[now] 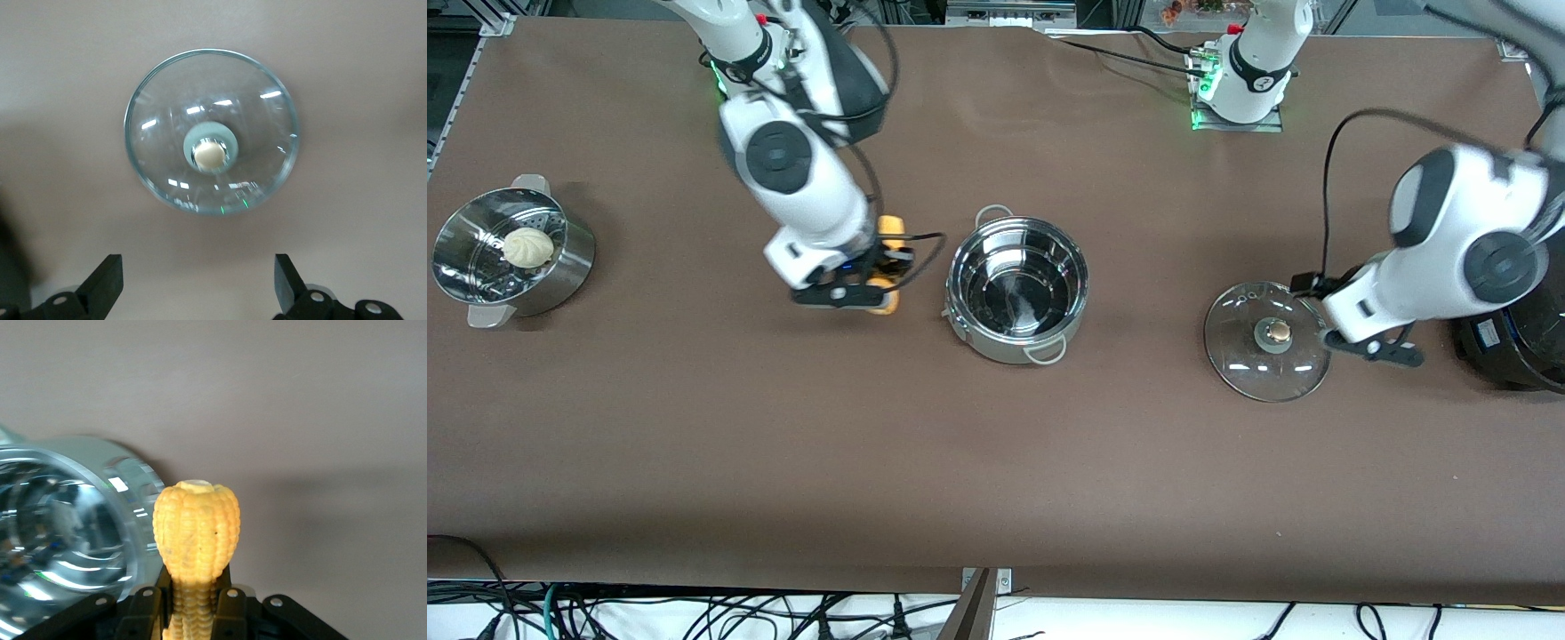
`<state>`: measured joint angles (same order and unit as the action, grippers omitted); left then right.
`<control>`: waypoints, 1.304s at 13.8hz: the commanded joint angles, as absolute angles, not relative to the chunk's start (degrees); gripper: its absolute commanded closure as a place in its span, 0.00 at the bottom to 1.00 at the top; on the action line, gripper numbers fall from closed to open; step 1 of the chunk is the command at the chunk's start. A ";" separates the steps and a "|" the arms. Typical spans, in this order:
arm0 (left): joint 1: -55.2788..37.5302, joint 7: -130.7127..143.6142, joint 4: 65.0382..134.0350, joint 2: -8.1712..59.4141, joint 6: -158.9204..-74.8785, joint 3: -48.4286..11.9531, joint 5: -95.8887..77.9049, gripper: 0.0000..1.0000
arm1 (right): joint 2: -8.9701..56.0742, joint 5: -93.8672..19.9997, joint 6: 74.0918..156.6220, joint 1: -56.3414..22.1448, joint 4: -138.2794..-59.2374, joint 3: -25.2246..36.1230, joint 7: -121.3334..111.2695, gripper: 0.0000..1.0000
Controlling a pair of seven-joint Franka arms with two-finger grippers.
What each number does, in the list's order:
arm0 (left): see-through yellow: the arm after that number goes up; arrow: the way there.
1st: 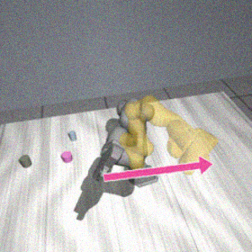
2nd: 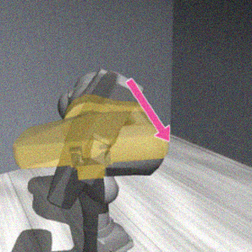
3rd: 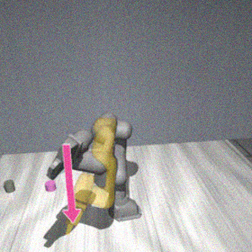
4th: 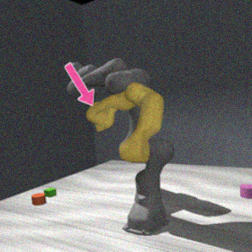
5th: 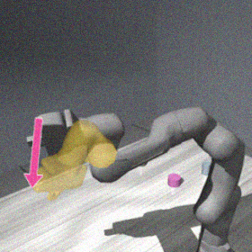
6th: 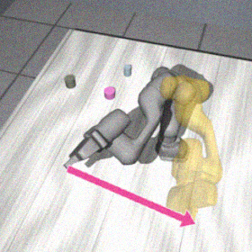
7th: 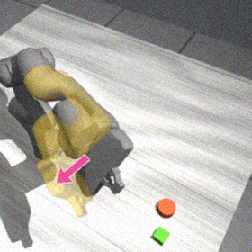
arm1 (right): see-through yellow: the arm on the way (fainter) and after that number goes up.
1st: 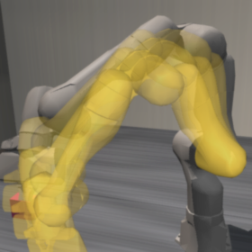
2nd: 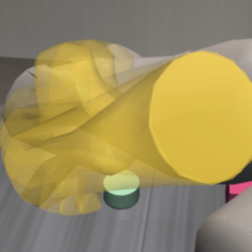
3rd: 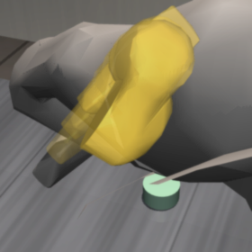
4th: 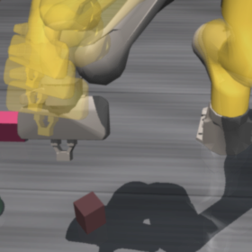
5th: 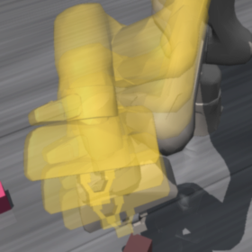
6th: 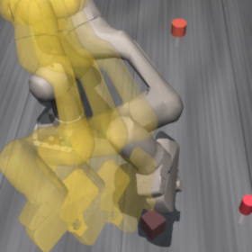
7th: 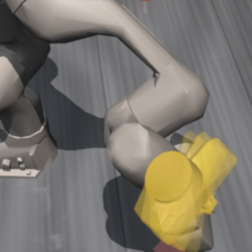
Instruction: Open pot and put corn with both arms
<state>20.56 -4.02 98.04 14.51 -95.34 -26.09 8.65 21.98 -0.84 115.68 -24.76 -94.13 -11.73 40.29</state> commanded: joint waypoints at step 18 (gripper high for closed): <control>-1.31 -0.09 94.47 -3.17 -89.63 -2.03 -3.16 0.00 | 41.13 3.87 121.64 -39.20 -74.97 -10.20 64.78 0.28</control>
